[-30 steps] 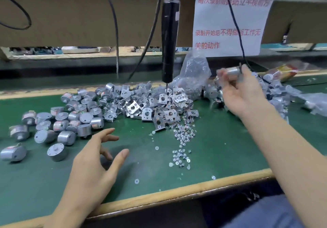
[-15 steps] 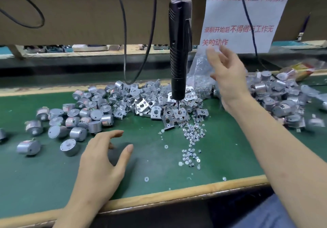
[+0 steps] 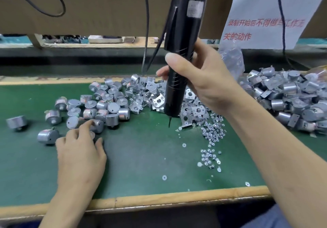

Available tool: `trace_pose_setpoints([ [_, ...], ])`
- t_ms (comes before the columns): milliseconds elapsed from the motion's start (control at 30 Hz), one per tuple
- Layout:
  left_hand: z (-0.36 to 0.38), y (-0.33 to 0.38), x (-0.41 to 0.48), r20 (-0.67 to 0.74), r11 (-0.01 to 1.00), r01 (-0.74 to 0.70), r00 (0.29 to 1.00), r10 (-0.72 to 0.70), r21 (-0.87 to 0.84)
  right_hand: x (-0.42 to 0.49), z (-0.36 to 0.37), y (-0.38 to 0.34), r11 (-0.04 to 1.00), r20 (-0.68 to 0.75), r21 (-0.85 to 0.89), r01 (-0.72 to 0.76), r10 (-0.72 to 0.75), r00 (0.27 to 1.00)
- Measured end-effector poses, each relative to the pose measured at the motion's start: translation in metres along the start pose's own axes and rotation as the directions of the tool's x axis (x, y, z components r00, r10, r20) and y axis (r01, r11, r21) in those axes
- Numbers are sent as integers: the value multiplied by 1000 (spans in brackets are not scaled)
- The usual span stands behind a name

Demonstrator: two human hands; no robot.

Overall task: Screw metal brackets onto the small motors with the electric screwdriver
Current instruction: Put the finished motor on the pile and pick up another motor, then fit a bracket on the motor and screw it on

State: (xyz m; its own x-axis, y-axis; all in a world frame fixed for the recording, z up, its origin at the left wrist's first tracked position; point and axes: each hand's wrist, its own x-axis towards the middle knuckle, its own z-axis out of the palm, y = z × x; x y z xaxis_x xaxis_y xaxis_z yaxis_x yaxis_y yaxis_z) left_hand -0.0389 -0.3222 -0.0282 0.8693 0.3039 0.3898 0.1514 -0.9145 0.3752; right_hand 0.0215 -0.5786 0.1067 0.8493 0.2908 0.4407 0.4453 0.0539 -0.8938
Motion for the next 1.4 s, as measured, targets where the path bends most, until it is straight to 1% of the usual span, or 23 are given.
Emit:
trace_pose_setpoints([
  [67,-2,1,1,-7,999,36,999,-37,-36,0,-1,0,1000,-22,5,9,-9,1000],
  [133,-4,5,-1,-1,996,68,998,-68,-63,0,-4,-1,1000,-99,23,6,-3,995],
  [200,-4,9,-4,-1,994,76,997,-76,-84,-1,-9,1,999,-182,35,21,-14,983],
  [267,-6,16,-8,-3,995,60,998,-61,-85,-3,-15,3,999,-233,40,29,-19,972],
  [333,-7,23,-11,24,992,0,1000,3,-128,-4,-21,6,999,-241,48,5,7,970],
  [433,-11,38,-19,107,957,-117,983,150,-267,-6,-29,13,998,-235,53,-40,51,971],
  [567,-11,51,-30,173,887,-279,917,360,-368,-8,-33,24,994,-234,79,-75,92,968],
  [667,-8,50,-32,199,863,-350,876,439,-364,-8,-36,27,991,-222,100,-87,107,969],
  [833,-4,47,-33,208,864,-372,866,455,-339,-8,-38,28,989,-200,111,-96,117,973],
  [900,-3,46,-33,189,877,-363,881,433,-314,-9,-38,30,989,-197,111,-96,117,973],
  [1000,-5,47,-34,162,917,-326,916,366,-230,-9,-36,31,987,-195,122,-105,127,973],
  [1100,-11,50,-37,163,928,-326,920,355,-180,-9,-36,32,988,-193,115,-107,128,973],
  [1233,-13,51,-38,192,922,-329,910,367,-204,-9,-37,34,988,-198,111,-110,131,972],
  [1400,-14,52,-38,177,907,-347,903,392,-239,-9,-35,31,987,-201,132,-97,122,972],
])
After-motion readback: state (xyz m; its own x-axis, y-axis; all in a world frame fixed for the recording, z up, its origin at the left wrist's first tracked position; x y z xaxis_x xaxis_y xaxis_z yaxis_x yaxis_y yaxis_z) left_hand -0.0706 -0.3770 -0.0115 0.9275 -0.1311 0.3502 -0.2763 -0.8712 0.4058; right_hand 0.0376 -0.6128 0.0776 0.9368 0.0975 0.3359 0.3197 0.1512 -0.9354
